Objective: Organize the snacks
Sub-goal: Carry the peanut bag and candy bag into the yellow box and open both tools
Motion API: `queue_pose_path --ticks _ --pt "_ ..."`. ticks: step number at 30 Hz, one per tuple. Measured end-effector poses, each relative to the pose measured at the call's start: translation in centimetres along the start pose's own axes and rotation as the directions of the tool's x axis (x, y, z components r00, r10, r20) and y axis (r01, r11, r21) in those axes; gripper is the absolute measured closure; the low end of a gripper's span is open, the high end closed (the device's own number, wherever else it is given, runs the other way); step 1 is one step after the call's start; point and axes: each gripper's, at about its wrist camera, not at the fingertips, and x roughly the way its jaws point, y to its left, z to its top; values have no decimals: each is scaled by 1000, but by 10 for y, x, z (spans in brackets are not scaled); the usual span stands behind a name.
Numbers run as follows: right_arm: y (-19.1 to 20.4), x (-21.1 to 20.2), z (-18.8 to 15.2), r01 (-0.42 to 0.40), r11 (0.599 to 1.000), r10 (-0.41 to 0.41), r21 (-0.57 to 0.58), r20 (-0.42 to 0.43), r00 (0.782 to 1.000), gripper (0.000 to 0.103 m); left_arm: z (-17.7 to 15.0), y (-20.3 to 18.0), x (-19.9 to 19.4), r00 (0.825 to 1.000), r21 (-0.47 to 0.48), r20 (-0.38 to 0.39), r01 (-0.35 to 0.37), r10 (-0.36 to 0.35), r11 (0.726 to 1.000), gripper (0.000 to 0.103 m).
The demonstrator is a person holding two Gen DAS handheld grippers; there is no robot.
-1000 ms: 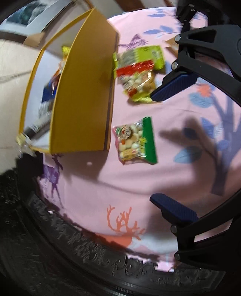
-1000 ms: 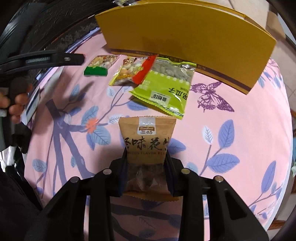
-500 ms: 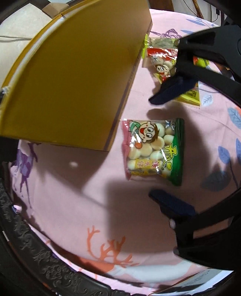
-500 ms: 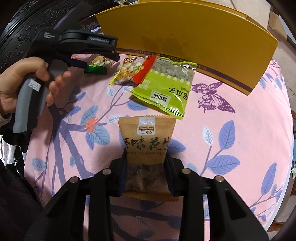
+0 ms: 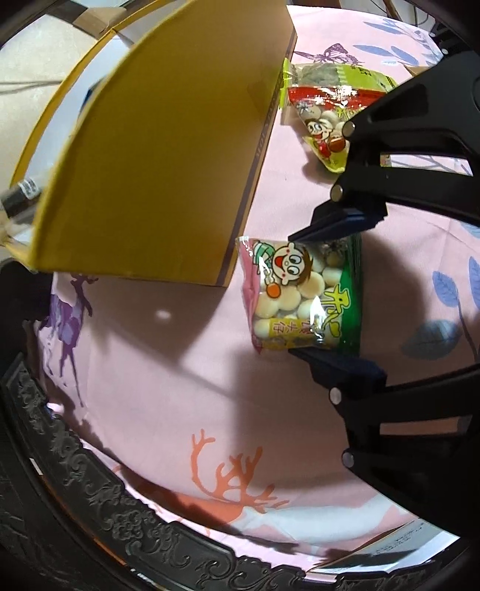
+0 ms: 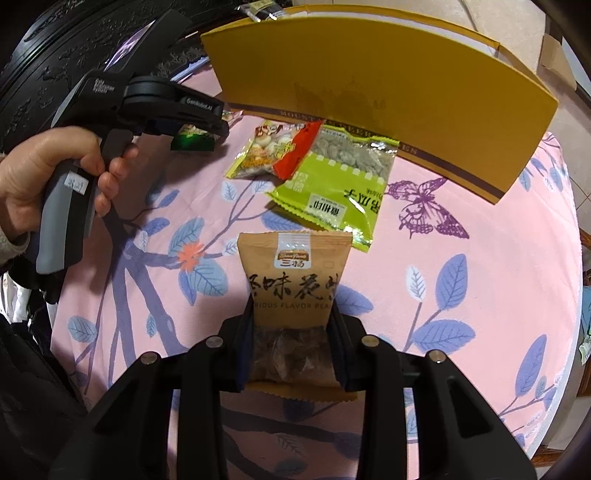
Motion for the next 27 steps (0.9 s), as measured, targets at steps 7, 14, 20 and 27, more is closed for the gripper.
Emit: queue_pose_path --ticks 7,14,20,27 --pt "-5 -16 2 7 1000 -7 6 27 1000 68 -9 -5 -24 999 25 44 9 -10 1000 50" --pt "-8 -47 15 5 1000 -8 30 101 995 68 -30 0 -76 992 25 103 73 -75 997 50" --pt "-16 -82 43 9 998 -22 60 215 976 68 -22 -3 -130 968 33 204 143 -147 989 50" --pt "-41 -127 92 30 993 -69 112 371 926 68 22 -25 -181 909 80 348 215 -229 973 50"
